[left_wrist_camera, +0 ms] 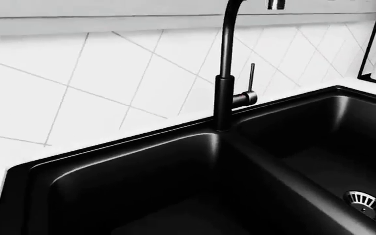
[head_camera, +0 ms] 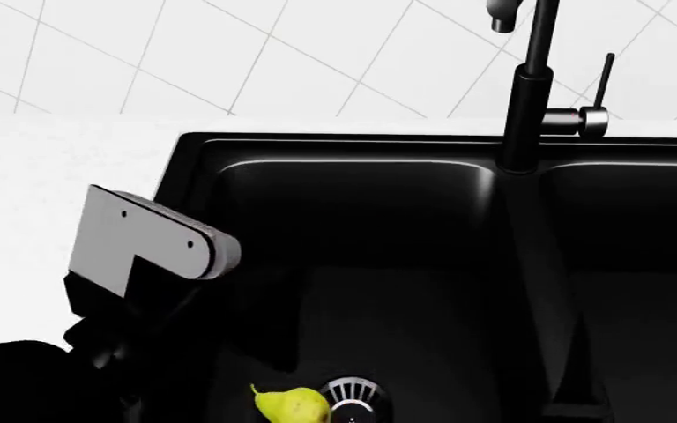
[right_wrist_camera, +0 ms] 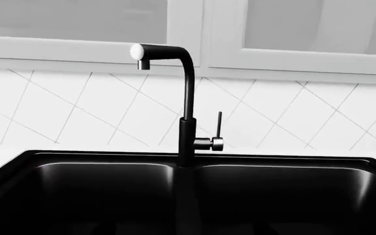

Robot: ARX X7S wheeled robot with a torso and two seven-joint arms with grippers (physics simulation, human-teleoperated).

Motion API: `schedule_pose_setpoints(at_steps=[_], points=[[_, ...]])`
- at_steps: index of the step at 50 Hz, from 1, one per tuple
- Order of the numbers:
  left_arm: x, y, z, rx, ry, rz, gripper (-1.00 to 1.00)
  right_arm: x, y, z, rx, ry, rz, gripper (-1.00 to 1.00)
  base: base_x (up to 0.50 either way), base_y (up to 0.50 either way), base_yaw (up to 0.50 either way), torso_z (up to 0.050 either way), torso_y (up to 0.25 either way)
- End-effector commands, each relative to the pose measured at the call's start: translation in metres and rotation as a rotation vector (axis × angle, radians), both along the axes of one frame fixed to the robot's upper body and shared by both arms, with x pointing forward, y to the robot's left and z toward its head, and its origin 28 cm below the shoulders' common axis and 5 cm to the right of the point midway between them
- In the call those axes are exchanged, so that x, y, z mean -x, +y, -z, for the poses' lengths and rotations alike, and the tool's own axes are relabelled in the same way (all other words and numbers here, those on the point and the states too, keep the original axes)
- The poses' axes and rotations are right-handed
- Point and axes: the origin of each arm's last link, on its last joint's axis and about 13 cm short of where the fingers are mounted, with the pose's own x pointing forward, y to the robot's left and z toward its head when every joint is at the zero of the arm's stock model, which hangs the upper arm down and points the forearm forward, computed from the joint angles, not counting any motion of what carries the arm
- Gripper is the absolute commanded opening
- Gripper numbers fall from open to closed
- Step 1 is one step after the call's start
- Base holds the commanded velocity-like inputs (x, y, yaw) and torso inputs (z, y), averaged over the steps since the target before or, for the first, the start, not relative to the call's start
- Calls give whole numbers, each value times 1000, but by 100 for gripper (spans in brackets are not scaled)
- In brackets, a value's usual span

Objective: There is a mixed pile of frozen fruits and vegetables on the counter. Locate all the frozen vegetables and place the items in a bowl on the counter. Take all the frozen fruits and defrost them in a running sink.

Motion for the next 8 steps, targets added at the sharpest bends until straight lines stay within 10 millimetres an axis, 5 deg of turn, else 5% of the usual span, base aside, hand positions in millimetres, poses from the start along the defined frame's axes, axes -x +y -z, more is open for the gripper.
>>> schedule_pose_setpoints(at_steps=[1,8], points=[[31,25,-3,59,-37,-76,100,0,2,3,13,9,-10,100,0,0,0,0,0],[54,38,8,60,-48,-115,100,1,2,4,17,12,-10,100,0,0,0,0,0]])
